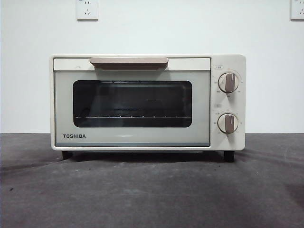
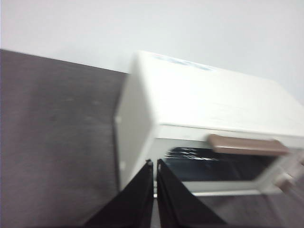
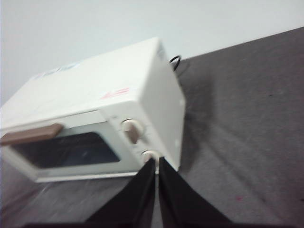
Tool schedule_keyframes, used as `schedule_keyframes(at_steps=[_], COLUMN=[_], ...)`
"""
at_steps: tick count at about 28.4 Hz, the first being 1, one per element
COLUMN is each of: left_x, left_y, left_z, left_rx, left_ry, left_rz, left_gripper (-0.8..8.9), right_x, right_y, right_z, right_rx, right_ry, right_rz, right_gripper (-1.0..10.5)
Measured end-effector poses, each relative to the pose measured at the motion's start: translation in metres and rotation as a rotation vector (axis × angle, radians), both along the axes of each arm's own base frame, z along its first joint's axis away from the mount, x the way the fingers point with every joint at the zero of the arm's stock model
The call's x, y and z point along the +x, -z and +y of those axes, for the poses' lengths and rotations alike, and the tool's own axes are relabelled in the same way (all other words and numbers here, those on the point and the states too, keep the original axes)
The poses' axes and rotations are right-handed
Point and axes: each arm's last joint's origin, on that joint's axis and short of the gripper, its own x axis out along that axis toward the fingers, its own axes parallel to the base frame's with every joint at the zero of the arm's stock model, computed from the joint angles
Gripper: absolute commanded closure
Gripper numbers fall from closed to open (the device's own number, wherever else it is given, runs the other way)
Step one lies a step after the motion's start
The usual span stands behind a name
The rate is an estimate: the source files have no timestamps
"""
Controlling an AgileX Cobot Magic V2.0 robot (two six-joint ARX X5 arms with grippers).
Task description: The left arm flap open the oven, the right arm pick bread and place it into oven, the left arm flap close the oven
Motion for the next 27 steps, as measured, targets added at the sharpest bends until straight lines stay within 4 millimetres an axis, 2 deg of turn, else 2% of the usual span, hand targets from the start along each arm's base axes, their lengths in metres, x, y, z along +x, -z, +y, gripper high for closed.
schedule_keyframes(at_steps=[4, 9, 16, 22, 24, 27], left_x=[0.006, 0.014, 0.012, 0.010, 0.010, 0.011], left_y=[-0.019, -0.033, -0.045, -0.045, -0.045, -0.045], left_z=[-0.012, -0.025, -0.035, -0.035, -0.035, -0.035], left_rx=[0.022, 0.072, 0.085, 0.078, 0.078, 0.078], left_ry=[0.148, 0.299, 0.500, 0.539, 0.539, 0.539], left_rz=[0.014, 0.052, 0.053, 0.056, 0.056, 0.059], left_gripper=[7.95, 7.96, 7.94, 7.73, 7.30, 5.53], right_x=[0.001, 0.003, 0.000, -0.001, -0.001, -0.001], right_y=[-0.024, -0.042, -0.047, -0.047, -0.047, -0.047], right_z=[0.002, 0.006, 0.015, 0.016, 0.016, 0.016], right_rx=[-0.052, -0.134, -0.208, -0.205, -0.205, -0.206], right_ry=[-0.097, -0.174, -0.375, -0.430, -0.428, -0.424], right_rz=[0.023, 0.041, -0.004, -0.011, -0.011, -0.010], right_gripper=[9.4, 9.4, 9.4, 9.3, 8.6, 6.6])
